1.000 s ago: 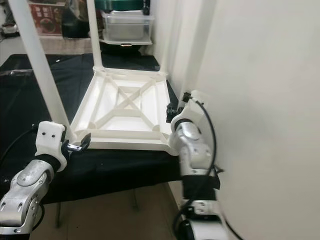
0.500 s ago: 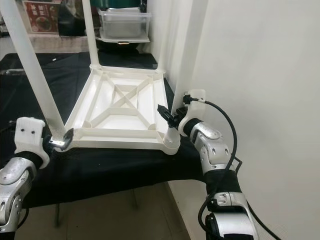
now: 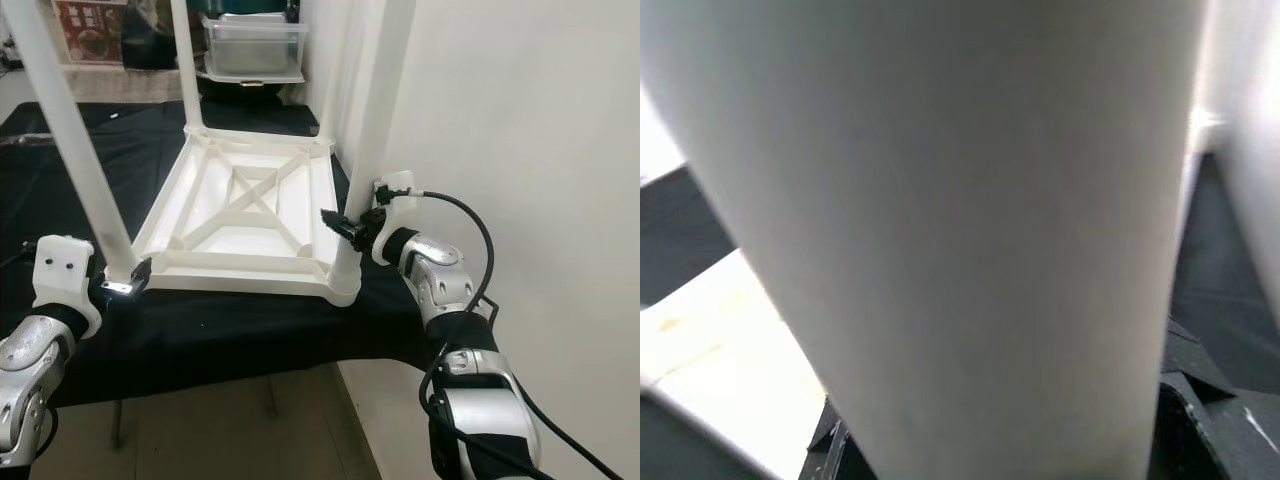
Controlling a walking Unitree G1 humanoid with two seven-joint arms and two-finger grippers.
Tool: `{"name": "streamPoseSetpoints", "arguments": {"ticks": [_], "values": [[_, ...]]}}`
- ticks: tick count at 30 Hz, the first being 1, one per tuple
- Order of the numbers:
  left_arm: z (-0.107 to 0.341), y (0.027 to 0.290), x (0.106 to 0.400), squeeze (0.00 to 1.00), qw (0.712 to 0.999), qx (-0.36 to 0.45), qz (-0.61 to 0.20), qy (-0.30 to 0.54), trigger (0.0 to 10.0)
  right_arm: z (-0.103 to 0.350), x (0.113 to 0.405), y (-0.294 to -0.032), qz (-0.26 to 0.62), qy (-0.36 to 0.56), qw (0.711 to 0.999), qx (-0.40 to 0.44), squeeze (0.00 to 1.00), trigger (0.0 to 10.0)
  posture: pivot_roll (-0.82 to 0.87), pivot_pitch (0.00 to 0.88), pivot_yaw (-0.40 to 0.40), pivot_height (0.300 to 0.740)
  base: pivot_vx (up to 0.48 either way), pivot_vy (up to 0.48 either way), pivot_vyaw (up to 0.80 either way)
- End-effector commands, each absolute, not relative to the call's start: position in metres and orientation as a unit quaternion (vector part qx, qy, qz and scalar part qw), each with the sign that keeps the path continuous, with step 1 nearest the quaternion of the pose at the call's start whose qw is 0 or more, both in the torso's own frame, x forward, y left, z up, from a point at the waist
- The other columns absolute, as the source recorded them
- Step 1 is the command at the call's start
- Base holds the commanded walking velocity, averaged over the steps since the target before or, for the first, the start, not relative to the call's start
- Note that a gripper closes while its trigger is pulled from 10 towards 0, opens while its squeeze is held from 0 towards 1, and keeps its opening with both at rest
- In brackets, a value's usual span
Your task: Building children table
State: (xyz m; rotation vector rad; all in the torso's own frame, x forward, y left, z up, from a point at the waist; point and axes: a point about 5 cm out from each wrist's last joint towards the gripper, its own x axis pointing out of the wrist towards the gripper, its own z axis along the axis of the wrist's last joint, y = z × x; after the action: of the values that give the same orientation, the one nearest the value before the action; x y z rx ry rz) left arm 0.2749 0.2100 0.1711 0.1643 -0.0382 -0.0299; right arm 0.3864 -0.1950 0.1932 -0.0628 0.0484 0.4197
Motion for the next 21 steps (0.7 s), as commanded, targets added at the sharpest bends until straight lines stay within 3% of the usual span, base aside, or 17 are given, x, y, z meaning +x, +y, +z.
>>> {"name": "streamPoseSetpoints", "arguments": {"ticks": [1, 3, 4, 5, 9, 12, 15, 16, 17, 21], "values": [[0.171, 0.21, 0.273, 0.0, 0.996, 0.087, -0.019, -0.021, 10.0, 0.184, 0.389, -0.215, 0.045, 0.057, 0.997, -0.034, 0.0, 0.0, 0.05, 0.0, -0.1, 0.74, 0.0, 0.0, 0.0], [0.171, 0.211, 0.272, 0.0, 0.996, 0.087, -0.018, -0.022, 10.0, 0.157, 0.371, -0.212, -0.155, 0.1, 0.983, 0.0, 0.0, 0.0, 0.05, 0.0, -0.103, 0.74, 0.0, 0.0, 0.0], [0.171, 0.211, 0.272, 0.0, 0.996, 0.087, -0.018, -0.022, 10.0, 0.157, 0.371, -0.212, -0.155, 0.1, 0.983, 0.0, 0.0, 0.0, 0.05, 0.0, -0.103, 0.74, 0.0, 0.0, 0.0], [0.17, 0.21, 0.272, 0.0, 0.996, 0.088, -0.018, -0.022, 10.0, 0.147, 0.358, -0.195, -0.19, 0.108, 0.976, 0.021, 0.0, 0.0, 0.06, 0.0, -0.099, 0.74, 0.0, 0.0, 0.0], [0.17, 0.21, 0.272, 0.0, 0.996, 0.088, -0.018, -0.022, 10.0, 0.142, 0.35, -0.183, -0.198, 0.11, 0.973, 0.036, 0.0, 0.0, 0.06, 0.0, -0.099, 0.74, 0.0, 0.0, 0.0], [0.174, 0.207, 0.273, 0.0, 0.996, 0.084, -0.02, -0.03, 10.0, 0.152, 0.352, -0.135, -0.128, 0.115, 0.983, 0.064, 0.0, 0.0, 0.06, 0.0, -0.111, 0.74, 0.0, 0.0, 0.0], [0.174, 0.207, 0.273, 0.0, 0.996, 0.084, -0.02, -0.03, 10.0, 0.152, 0.352, -0.135, -0.128, 0.115, 0.983, 0.064, 0.0, 0.0, 0.06, 0.0, -0.111, 0.74, 0.0, 0.0, 0.0], [0.173, 0.207, 0.273, 0.0, 0.996, 0.082, -0.02, -0.03, 10.0, 0.156, 0.357, -0.129, -0.103, 0.114, 0.986, 0.069, 0.0, 3.8, 0.06, 0.0, -0.109, 0.74, 0.0, 0.0, 0.0], [0.172, 0.204, 0.273, 0.0, 0.996, 0.078, -0.021, -0.03, 10.0, 0.161, 0.36, -0.129, -0.09, 0.109, 0.987, 0.074, 1.0, 10.0, 0.05, 0.0, -0.108, 0.74, 0.0, 0.0, 0.0], [0.17, 0.196, 0.274, 0.0, 0.997, 0.071, -0.026, -0.029, 10.0, 0.173, 0.364, -0.126, -0.035, 0.095, 0.988, 0.115, 1.0, 10.0, 0.05, 0.0, -0.105, 0.74, 0.0, 0.0, 0.0]]}}
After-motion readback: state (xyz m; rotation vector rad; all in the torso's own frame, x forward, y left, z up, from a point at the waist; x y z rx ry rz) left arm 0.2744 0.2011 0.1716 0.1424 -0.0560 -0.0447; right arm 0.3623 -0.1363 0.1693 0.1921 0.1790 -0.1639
